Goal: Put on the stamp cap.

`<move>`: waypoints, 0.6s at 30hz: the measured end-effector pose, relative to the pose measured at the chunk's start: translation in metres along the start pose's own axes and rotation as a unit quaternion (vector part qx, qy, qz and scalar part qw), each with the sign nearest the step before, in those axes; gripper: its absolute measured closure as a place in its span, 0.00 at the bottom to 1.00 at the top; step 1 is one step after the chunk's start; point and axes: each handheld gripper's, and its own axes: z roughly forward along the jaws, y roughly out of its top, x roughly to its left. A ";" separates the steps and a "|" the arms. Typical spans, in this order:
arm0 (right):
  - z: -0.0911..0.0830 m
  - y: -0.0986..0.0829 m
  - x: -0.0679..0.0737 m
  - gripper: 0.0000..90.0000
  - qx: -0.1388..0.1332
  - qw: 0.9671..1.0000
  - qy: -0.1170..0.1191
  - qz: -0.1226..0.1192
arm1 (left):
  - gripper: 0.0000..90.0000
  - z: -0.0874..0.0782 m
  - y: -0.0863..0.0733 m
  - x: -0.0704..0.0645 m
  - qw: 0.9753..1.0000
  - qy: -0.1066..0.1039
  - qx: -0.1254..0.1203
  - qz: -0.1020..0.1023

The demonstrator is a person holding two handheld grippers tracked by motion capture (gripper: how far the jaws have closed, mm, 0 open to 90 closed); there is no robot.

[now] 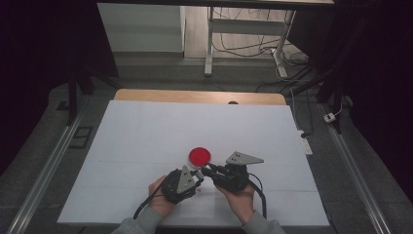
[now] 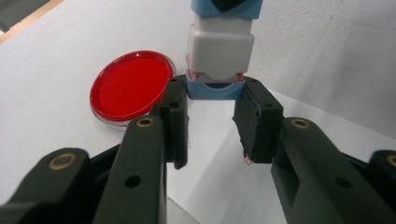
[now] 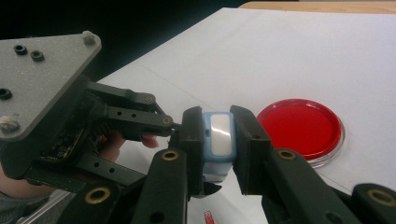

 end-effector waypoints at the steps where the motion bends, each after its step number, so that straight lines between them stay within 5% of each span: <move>1: 0.000 0.000 0.000 0.83 0.001 1.000 0.000 0.000 | 0.73 0.000 0.000 0.000 1.000 0.001 0.001 0.002; 18: 0.000 -0.001 -0.007 0.83 0.000 0.999 0.018 0.034 | 0.73 -0.002 0.000 -0.002 1.000 0.011 -0.005 0.011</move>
